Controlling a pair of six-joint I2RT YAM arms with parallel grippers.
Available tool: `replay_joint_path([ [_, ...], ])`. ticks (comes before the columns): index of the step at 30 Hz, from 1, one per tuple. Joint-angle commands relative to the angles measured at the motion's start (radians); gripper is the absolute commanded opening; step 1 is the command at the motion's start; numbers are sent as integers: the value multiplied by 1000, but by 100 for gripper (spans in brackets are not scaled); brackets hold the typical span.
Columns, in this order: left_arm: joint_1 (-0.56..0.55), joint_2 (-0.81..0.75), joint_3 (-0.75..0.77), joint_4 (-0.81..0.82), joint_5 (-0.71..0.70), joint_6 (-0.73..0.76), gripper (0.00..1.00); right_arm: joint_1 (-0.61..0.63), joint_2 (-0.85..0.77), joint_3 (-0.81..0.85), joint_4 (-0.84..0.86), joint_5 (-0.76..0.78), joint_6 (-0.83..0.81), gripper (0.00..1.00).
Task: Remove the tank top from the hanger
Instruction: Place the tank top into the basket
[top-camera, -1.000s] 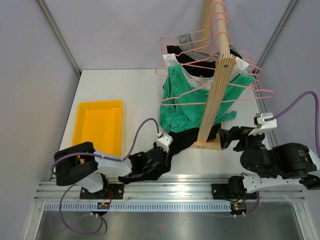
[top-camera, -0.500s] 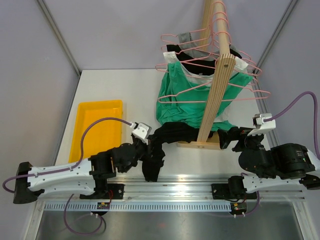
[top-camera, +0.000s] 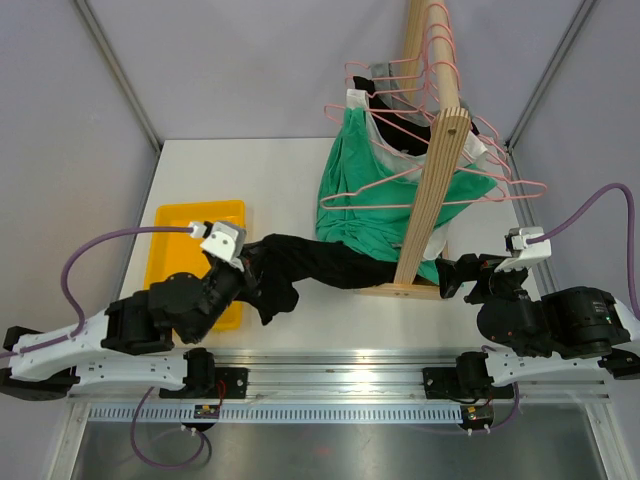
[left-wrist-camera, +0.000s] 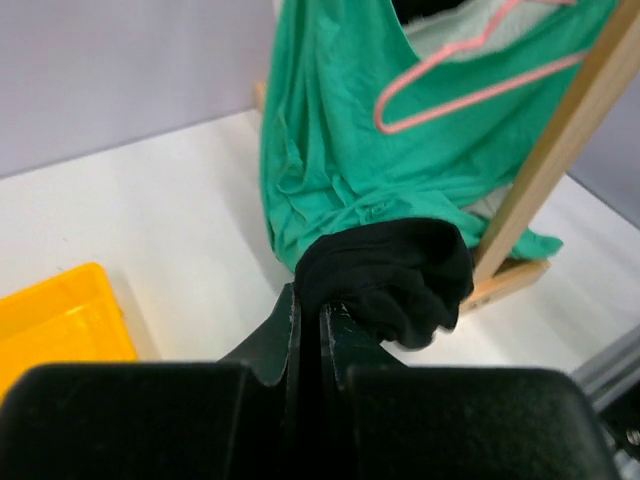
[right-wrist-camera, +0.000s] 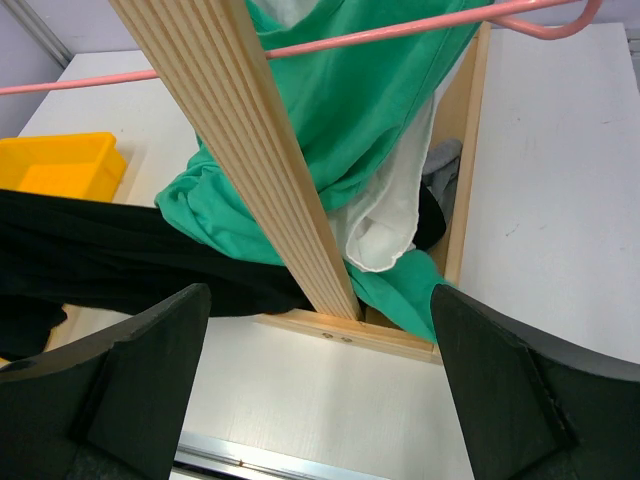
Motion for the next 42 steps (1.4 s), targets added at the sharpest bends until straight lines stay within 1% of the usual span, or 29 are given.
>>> replay_joint_path([
  [1,-2,-29,146,46,-143,120,0,7,7,18,-35,34,10,99],
  [2,-2,-29,160,54,-149,167,0,7,5,18,-34,35,10,100],
  [6,-2,-12,240,104,-169,273,0,7,1,17,-37,38,10,99],
  [9,-2,15,320,146,-178,347,0,8,-7,12,-37,38,11,100],
  [10,-2,24,367,154,-181,382,0,7,-9,11,-34,40,11,100],
  [13,-2,55,429,207,-210,449,0,7,-12,3,-28,42,13,99],
  [14,-2,60,455,233,-219,513,0,7,-12,1,-28,40,11,99],
  [16,-2,75,479,317,-227,580,0,7,-15,0,-29,42,13,100],
  [17,-2,86,507,351,-235,651,0,7,-18,0,-29,40,13,99],
  [19,-2,119,544,414,-239,710,0,7,-21,-3,-28,42,11,100],
  [20,-2,130,577,442,-249,771,0,7,-24,-5,-26,42,13,99],
  [22,-2,167,613,491,-256,822,0,7,-27,-9,-23,43,11,100],
  [23,-2,173,619,526,-278,901,0,7,-27,-11,-22,43,13,100],
  [24,-2,182,622,607,-290,945,0,7,-30,-16,-16,42,10,100],
  [25,-2,192,616,647,-304,989,0,7,-30,-17,-12,42,8,99],
  [26,-1,195,598,705,-336,1099,0,7,-30,-22,-5,42,-3,100],
  [27,-1,190,546,868,-348,1168,0,7,-32,-25,1,40,-13,99],
  [28,-1,186,512,947,-358,1294,0,7,-33,-26,24,40,-24,99],
  [29,-1,172,483,1023,-368,1348,0,7,-35,-32,37,40,-48,99],
  [30,2,161,455,1140,-370,1388,0,7,-36,-34,67,40,-62,100],
  [31,5,147,396,1175,-365,1423,0,7,-38,-37,86,38,-81,100],
  [32,18,121,372,1195,-358,1422,0,7,-39,-43,107,34,-123,99],
  [35,33,98,343,1162,-371,1372,0,7,-39,-51,182,25,-194,99],
  [37,35,86,338,1111,-368,1330,0,7,-36,-57,213,19,-211,100],
  [40,59,86,320,1091,-359,1310,0,7,-27,-59,227,9,-222,100],
  [41,85,84,308,1089,-355,1300,0,7,-25,-62,228,8,-220,99],
  [42,102,74,305,1036,-352,1275,0,7,-22,-63,231,6,-220,99],
])
